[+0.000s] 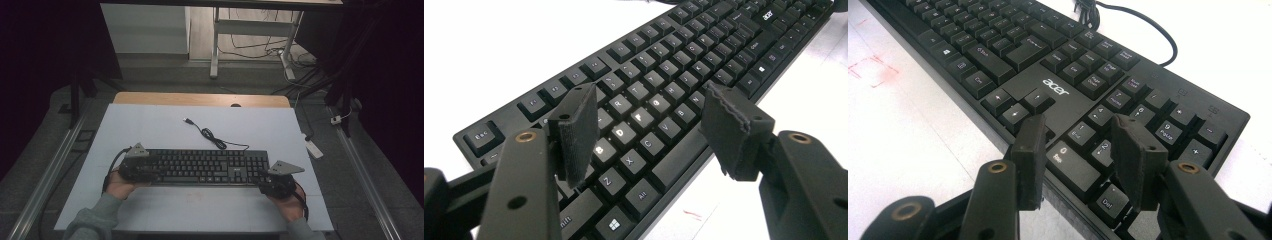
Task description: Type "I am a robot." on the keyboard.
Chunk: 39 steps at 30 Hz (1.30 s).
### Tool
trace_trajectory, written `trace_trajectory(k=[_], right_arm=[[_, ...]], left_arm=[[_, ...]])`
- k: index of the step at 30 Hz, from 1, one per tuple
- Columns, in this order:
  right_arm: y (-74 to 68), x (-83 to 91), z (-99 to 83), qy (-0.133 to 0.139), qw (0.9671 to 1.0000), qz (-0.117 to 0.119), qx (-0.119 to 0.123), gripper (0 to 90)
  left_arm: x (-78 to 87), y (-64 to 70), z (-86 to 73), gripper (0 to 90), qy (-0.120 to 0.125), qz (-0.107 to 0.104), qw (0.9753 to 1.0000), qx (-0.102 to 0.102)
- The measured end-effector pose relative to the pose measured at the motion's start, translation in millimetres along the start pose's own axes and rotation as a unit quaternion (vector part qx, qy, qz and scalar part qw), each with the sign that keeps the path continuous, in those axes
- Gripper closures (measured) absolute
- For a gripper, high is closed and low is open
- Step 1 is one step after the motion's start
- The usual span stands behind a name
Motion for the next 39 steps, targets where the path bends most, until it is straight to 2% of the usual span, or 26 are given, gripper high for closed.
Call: trace_trajectory(k=[12, 24, 30, 31, 33, 34, 35, 36, 37, 38, 39], right_arm=[[-0.3, -0.2, -0.1, -0.002, 1.0, -0.001, 0.0, 57.8], [-0.4, -0.3, -0.3, -0.005, 1.0, -0.008, 0.003, 57.8], [-0.6, -1.3, -0.5, -0.003, 1.0, -0.003, 0.0, 57.8], [-0.6, -1.3, -0.5, -0.003, 1.0, -0.003, 0.0, 57.8], [-0.3, -0.5, -0.4, -0.006, 1.0, -0.005, 0.003, 57.8], [-0.3, -0.5, -0.4, -0.006, 1.0, -0.005, 0.003, 57.8], [-0.3, -0.3, -0.4, -0.006, 1.0, -0.005, 0.003, 57.8], [-0.3, -0.3, -0.4, -0.006, 1.0, -0.005, 0.003, 57.8], [-0.3, -0.5, -0.5, -0.006, 1.0, -0.005, 0.003, 57.8], [-0.3, -0.5, -0.5, -0.006, 1.0, -0.005, 0.003, 57.8], [-0.2, -0.8, -0.7, -0.006, 1.0, -0.004, 0.002, 57.7]], left_arm=[[3.6, -4.7, 0.9, 40.4, 0.007, 0.01, 0.9999, 0.005], [4.0, -15.4, -0.2, 46.7, 0.006, 0.035, 0.9993, 0.012], [3.9, -20.7, -2.0, 61.9, 0.001, 0.045, 0.9989, 0.012], [4.1, -21.3, -2.4, 61.9, -0.001, 0.048, 0.9988, 0.01], [4.2, -22.3, -3.2, 72.1, -0.003, 0.052, 0.9986, 0.011], [4.4, -23.2, -3.5, 72.1, -0.005, 0.053, 0.9986, 0.01], [4.3, -23.9, -4.1, 79.1, -0.007, 0.054, 0.9985, 0.01], [4.0, -24.7, -4.8, 79.1, -0.01, 0.055, 0.9984, 0.01], [3.4, -25.4, -5.6, 84.9, -0.014, 0.054, 0.9984, 0.011], [3.0, -26.2, -6.5, 84.9, -0.02, 0.054, 0.9983, 0.011], [2.0, -26.9, -7.6, 88.8, -0.024, 0.055, 0.9981, 0.013]])
Point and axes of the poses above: each handheld gripper's, and its own axes: x roughly backward along the jaws, z roughly out of its top, y roughly to its right, the point moved 2 cm from there along -x, roughly forward along the jaws, and after that the axes turned 15 degrees about -z, right-handed, at the moved point
